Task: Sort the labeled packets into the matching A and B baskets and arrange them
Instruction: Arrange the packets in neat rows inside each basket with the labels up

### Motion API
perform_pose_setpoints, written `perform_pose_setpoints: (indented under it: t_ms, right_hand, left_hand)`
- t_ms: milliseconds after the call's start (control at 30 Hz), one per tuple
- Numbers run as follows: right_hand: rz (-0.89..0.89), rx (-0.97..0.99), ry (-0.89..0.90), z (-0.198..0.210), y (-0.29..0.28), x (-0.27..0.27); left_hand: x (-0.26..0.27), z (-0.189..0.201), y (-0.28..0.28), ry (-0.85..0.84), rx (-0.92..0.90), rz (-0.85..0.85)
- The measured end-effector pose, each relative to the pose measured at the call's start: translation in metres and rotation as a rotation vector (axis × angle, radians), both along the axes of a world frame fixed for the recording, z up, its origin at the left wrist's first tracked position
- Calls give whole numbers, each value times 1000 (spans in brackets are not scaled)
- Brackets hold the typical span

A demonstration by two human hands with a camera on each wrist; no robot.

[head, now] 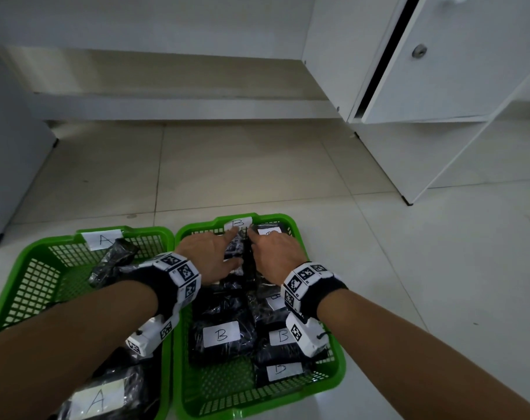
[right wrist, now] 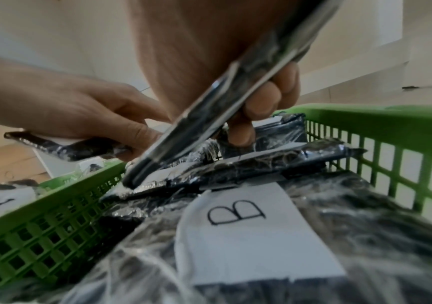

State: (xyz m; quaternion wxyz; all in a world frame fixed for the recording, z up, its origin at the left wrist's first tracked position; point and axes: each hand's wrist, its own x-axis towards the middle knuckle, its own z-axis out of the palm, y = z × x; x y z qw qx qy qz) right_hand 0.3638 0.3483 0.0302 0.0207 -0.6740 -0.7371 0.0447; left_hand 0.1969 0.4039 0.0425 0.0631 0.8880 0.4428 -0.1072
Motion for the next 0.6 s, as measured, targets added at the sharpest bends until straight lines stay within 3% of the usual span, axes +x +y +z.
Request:
perform_pose_setpoints:
  t_ms: [167, 300, 400, 600]
  right_hand:
    - [-1, 112, 75, -7, -5, -2]
    - [-147, 149, 263, -6, -24, 1]
    - [-350, 137, 472, -2, -33, 9]
    - [-480, -5, 635, 9, -34, 14]
  left_hand:
    - [0, 3, -4, -64, 29, 31]
    - [-3, 9, -4, -234, -56, 208]
    - [-9, 11, 1, -338, -284, 331]
    - [-9, 25, -12, -650, -708, 624]
